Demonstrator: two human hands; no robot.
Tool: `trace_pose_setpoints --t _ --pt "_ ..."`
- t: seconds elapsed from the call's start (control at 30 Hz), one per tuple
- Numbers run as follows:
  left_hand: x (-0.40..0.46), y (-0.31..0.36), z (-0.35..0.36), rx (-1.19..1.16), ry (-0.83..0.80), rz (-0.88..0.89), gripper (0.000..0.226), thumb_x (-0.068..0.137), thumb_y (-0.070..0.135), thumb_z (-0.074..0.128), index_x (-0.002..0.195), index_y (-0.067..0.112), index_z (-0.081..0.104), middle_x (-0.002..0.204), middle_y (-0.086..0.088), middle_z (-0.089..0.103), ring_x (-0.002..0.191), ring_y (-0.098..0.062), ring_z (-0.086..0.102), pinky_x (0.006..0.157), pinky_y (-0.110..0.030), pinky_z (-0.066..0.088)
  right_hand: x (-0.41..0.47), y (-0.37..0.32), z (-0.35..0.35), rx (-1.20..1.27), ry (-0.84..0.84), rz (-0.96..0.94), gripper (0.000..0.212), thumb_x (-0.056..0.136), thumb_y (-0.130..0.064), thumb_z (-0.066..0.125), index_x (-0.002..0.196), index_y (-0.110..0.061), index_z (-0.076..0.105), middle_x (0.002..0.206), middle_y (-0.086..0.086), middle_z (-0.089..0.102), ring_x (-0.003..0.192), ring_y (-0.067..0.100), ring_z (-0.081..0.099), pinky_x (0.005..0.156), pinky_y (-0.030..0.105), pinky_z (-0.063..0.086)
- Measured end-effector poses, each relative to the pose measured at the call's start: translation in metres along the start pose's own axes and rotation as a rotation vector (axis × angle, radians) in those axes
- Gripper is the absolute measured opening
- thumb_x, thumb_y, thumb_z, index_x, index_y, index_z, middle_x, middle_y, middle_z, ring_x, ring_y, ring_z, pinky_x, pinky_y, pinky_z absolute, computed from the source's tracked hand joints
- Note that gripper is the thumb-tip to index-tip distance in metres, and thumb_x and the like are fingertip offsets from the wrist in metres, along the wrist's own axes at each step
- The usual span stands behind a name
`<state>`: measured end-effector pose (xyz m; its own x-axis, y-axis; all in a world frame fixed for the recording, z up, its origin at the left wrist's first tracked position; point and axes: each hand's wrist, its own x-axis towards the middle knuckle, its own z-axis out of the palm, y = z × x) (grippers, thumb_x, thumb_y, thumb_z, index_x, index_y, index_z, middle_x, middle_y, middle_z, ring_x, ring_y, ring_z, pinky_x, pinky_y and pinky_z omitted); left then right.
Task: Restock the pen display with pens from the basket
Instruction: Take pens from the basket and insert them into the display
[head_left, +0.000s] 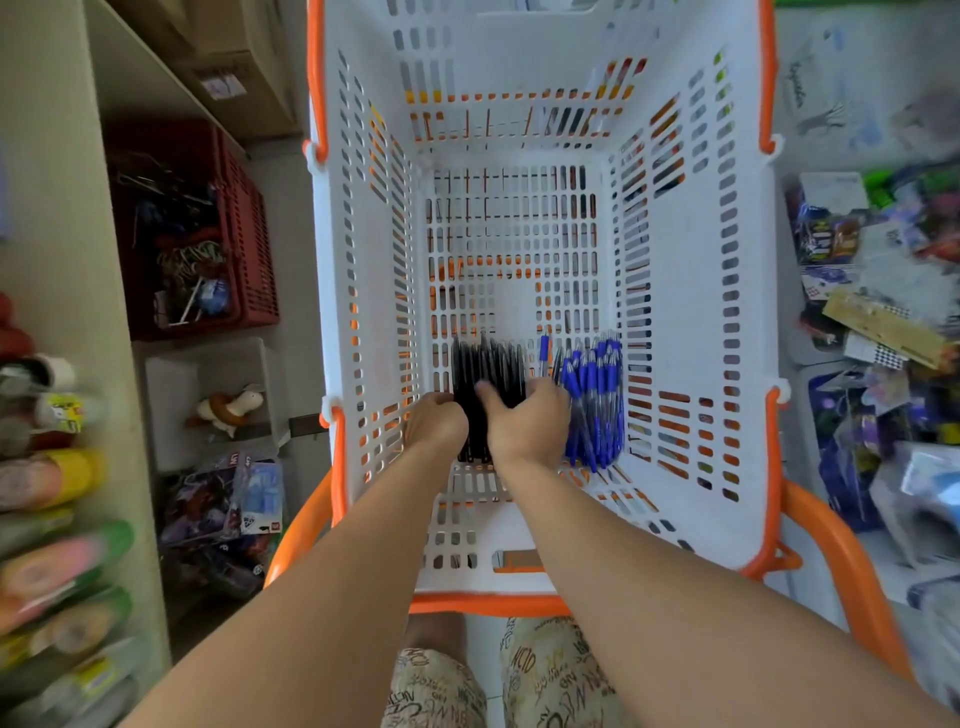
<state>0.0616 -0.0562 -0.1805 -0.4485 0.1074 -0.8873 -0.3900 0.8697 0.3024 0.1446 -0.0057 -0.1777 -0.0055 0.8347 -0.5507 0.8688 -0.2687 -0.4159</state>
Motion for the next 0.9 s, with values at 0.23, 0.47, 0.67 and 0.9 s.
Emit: trace_pose_setpoints --t 0.23,0.47,0.67,0.9 --pt "0.003 -0.001 0.003 -0.040 0.017 -0.020 0.047 0.095 0.005 0.043 0.138 0.020 0.056 0.130 -0.007 0.062 0.114 -0.029 0.061 0.097 -0.044 0.054 0.020 0.012 -0.011 -0.148 0.040 0.170 0.017 0.103 -0.009 0.052 0.104 -0.001 0.067 0.105 0.015 0.069 0.095 0.031 0.068 0.066 0.032 0.042" --pt "0.005 -0.002 0.003 -0.049 0.024 -0.016 0.046 0.096 0.003 0.043 0.137 0.019 0.057 0.130 -0.007 0.061 0.112 -0.027 0.060 0.097 -0.043 0.054 0.026 0.016 -0.011 -0.223 0.021 0.177 0.014 0.099 -0.013 0.059 0.094 -0.003 0.068 0.092 0.010 0.071 0.081 0.031 0.068 0.059 0.032 0.044" --pt "0.006 -0.001 0.003 -0.042 0.010 -0.019 0.047 0.096 0.002 0.043 0.138 0.018 0.056 0.133 -0.009 0.059 0.113 -0.029 0.059 0.097 -0.044 0.054 0.027 0.019 -0.018 -0.099 0.059 0.005 0.035 0.099 -0.020 0.055 0.067 -0.016 0.043 0.075 0.007 0.054 0.059 0.019 0.045 0.048 0.027 0.023" --pt "0.008 -0.001 0.004 -0.029 0.012 -0.012 0.045 0.097 0.004 0.044 0.138 0.018 0.056 0.127 -0.008 0.061 0.101 -0.025 0.059 0.095 -0.043 0.055 0.014 0.004 -0.008 -0.107 0.024 -0.057 0.017 0.099 -0.007 0.055 0.085 -0.007 0.064 0.082 0.002 0.059 0.077 0.020 0.056 0.062 0.029 0.040"
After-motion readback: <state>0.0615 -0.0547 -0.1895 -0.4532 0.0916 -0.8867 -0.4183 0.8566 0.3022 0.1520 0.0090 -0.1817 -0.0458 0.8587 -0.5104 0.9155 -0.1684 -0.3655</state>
